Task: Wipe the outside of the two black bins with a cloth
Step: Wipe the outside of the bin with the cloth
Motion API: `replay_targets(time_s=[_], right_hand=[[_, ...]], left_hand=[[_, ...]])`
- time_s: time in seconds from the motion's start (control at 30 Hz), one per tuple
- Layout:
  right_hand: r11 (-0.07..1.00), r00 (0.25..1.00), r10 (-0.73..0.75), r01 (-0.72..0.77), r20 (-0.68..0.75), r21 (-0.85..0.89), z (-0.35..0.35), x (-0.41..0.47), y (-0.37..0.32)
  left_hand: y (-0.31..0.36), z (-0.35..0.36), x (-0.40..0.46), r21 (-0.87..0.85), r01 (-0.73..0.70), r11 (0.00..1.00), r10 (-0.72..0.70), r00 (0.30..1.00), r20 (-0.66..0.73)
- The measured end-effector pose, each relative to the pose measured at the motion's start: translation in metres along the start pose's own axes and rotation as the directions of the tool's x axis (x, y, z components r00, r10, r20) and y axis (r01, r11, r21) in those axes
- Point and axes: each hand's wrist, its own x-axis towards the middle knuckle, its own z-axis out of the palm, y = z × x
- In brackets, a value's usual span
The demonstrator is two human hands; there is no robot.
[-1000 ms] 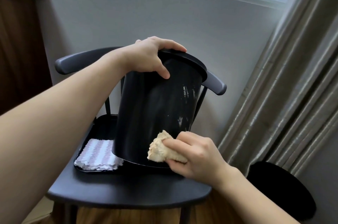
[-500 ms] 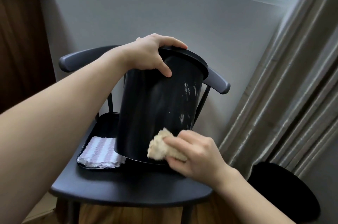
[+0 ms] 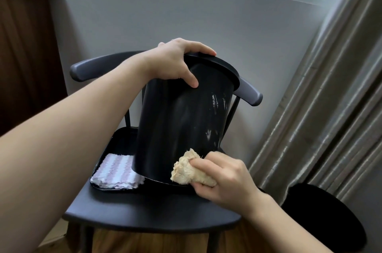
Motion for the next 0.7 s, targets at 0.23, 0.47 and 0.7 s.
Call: replay_targets(time_s=[0.23, 0.47, 0.7], right_hand=[[0.978, 0.964, 0.208, -0.201, -0.167, 0.061, -0.007, 0.027, 0.01], [0.999, 0.999, 0.01, -0.012, 0.034, 0.039, 0.004, -0.016, -0.003], [0.98, 0.965, 0.198, -0.19, -0.173, 0.06, -0.001, 0.014, 0.01]], left_hand=[[0.004, 0.002, 0.0, 0.021, -0.017, 1.0, 0.017, 1.0, 0.001], [0.005, 0.0, 0.0, 0.009, -0.021, 1.0, 0.021, 1.0, 0.012], [0.002, -0.001, -0.002, 0.013, -0.016, 1.0, 0.016, 1.0, -0.001]])
